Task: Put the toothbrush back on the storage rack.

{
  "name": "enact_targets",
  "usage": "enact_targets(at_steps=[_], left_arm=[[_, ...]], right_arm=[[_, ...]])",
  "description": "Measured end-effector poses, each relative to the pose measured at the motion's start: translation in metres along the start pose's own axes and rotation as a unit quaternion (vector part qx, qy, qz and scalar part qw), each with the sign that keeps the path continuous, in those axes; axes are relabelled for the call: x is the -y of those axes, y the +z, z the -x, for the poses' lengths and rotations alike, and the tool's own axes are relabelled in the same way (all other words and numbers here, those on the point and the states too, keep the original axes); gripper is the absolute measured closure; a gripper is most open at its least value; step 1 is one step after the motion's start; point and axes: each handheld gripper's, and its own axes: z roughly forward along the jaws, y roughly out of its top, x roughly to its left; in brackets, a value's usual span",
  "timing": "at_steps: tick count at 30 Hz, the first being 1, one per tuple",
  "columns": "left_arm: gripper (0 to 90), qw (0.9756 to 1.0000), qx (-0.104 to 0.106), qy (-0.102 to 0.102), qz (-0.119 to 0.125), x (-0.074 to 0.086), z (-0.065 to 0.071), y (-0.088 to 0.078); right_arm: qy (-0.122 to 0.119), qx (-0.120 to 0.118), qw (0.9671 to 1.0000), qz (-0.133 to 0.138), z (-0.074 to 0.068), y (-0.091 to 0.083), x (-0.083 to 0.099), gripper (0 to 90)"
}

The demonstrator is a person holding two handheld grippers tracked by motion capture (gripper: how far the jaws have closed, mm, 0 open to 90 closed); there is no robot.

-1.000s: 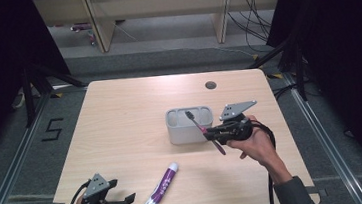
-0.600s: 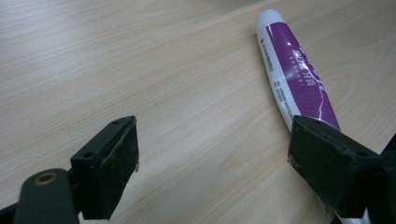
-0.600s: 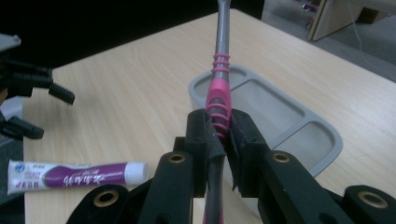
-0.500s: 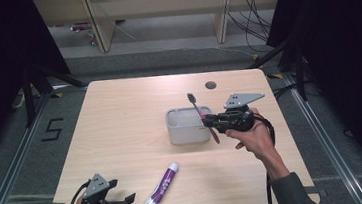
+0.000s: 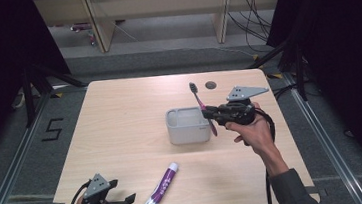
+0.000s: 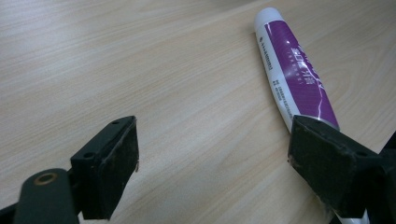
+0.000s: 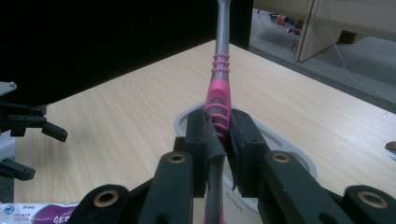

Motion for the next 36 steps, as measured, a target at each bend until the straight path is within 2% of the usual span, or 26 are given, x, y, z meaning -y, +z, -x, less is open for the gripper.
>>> enact_targets(at_steps=[1, 3, 4, 6, 8, 21, 24, 25, 28, 32, 33, 34, 36], left_arm=[[15.9, 1.0, 0.0, 0.0, 0.001, 0.0, 0.0, 0.0], [15.9, 1.0, -0.001, -0.001, 0.001, 0.0, 0.0, 0.0], [15.9, 1.0, 0.001, 0.001, -0.001, 0.0, 0.0, 0.0], [15.9, 1.0, 0.001, 0.001, -0.002, 0.0, 0.0, 0.0], [15.9, 1.0, 0.0, 0.0, 0.0, 0.0, 0.0, 0.0], [15.9, 1.0, 0.001, 0.0, 0.002, 0.0, 0.0, 0.0], [15.9, 1.0, -0.005, 0.001, -0.004, -0.001, 0.001, -0.001], [15.9, 1.0, 0.002, 0.0, 0.003, 0.0, 0.0, 0.0], [15.9, 1.0, 0.002, -0.001, 0.002, 0.0, 0.0, 0.0], [15.9, 1.0, 0.001, 0.001, 0.003, 0.0, 0.0, 0.0], [15.9, 1.0, 0.001, 0.001, 0.004, 0.0, 0.0, -0.001], [15.9, 1.0, 0.003, 0.001, 0.004, 0.0, 0.0, 0.0], [15.9, 1.0, 0.002, -0.001, 0.003, 0.0, 0.0, 0.0]], right_arm=[[-0.004, -0.001, 1.0, 0.001, 0.001, 0.001, -0.003, 79.2], [0.005, -0.001, 1.0, 0.004, 0.001, 0.001, -0.005, 79.3], [-0.003, 0.003, 1.0, 0.006, 0.003, 0.001, -0.006, 79.3], [0.008, 0.001, 0.9999, 0.014, 0.004, 0.002, -0.008, 79.2], [0.01, 0.003, 0.9997, 0.021, 0.006, 0.002, -0.009, 79.2], [0.017, 0.017, 0.9991, 0.034, 0.015, 0.007, -0.021, 79.3], [0.024, 0.02, 0.9988, 0.036, 0.019, 0.01, -0.021, 79.3], [0.025, 0.023, 0.9987, 0.039, 0.02, 0.011, -0.021, 79.3], [0.02, 0.033, 0.9985, 0.04, 0.026, 0.015, -0.02, 79.3], [0.04, 0.035, 0.9979, 0.039, 0.03, 0.02, -0.019, 79.3], [0.029, 0.038, 0.998, 0.042, 0.032, 0.021, -0.019, 79.3], [0.039, 0.031, 0.9978, 0.043, 0.032, 0.023, -0.019, 79.2], [0.043, 0.037, 0.9976, 0.04, 0.033, 0.026, -0.017, 79.2]])
